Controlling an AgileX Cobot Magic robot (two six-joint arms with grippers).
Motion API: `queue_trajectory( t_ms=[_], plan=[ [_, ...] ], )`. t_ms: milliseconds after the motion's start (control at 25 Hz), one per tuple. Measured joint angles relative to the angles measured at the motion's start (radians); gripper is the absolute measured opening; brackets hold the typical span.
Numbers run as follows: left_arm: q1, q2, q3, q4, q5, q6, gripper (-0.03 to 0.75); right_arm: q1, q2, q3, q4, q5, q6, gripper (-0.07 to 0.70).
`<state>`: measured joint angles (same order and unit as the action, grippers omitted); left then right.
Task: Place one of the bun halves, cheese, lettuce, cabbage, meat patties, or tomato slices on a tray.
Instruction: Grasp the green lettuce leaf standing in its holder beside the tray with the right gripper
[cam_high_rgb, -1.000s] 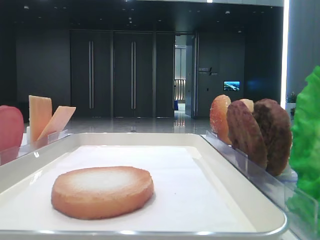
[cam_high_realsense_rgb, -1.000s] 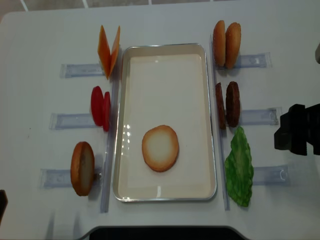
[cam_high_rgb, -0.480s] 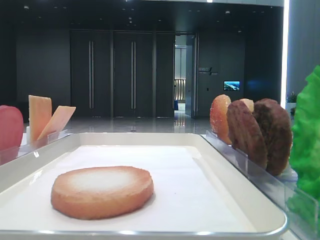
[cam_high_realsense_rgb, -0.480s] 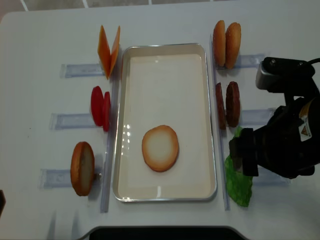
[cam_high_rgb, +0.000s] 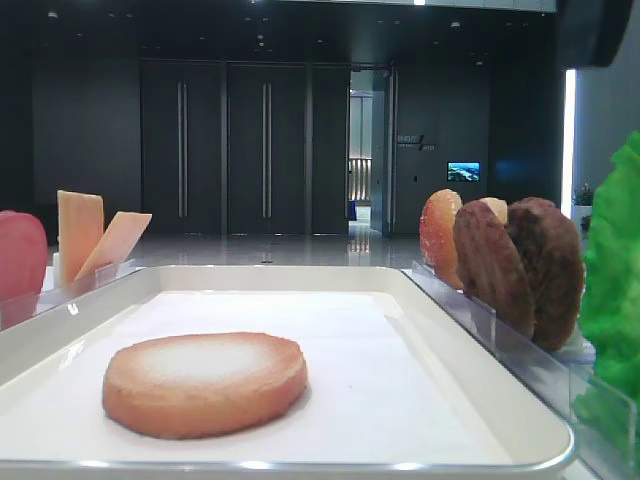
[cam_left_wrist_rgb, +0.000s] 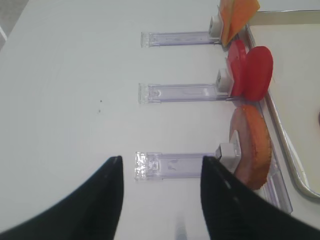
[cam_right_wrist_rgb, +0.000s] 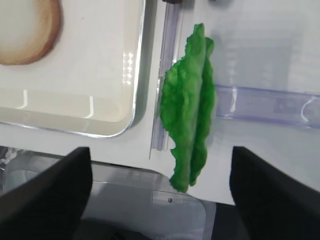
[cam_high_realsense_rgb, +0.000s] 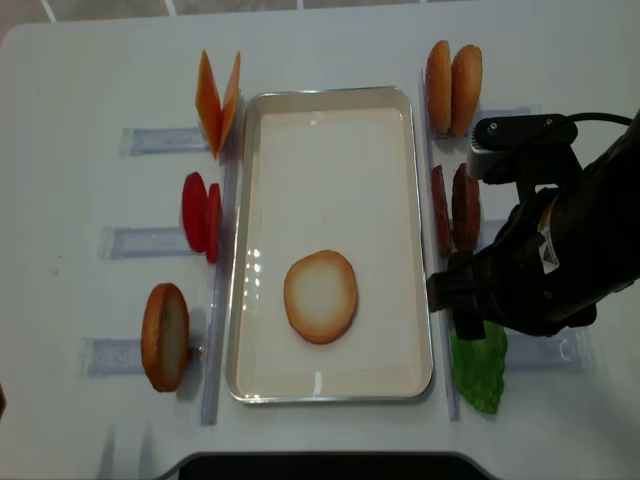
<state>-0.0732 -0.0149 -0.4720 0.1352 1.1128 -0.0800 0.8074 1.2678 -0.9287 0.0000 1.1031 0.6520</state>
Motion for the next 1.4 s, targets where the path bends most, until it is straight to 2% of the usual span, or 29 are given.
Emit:
queue_trajectory(
  t_ms=[320,920,1040,1400],
  plan=[
    [0.000,0.000,0.000,0.000,0.000,0.000,0.381,0.000,0.047,0.000,-0.054,-0.030,0.003,0.538],
    [0.000,0.000,0.000,0.000,0.000,0.000,0.380,0.000,0.133,0.000,-0.076,-0.040,0.000,0.532],
    [0.000,0.000,0.000,0.000,0.000,0.000,0.380,0.000,0.133,0.000,-0.076,-0.040,-0.001,0.484],
    [0.000,0.000,0.000,0.000,0.000,0.000,0.380,0.000,0.135,0.000,-0.077,-0.040,-0.001,0.160]
  ],
)
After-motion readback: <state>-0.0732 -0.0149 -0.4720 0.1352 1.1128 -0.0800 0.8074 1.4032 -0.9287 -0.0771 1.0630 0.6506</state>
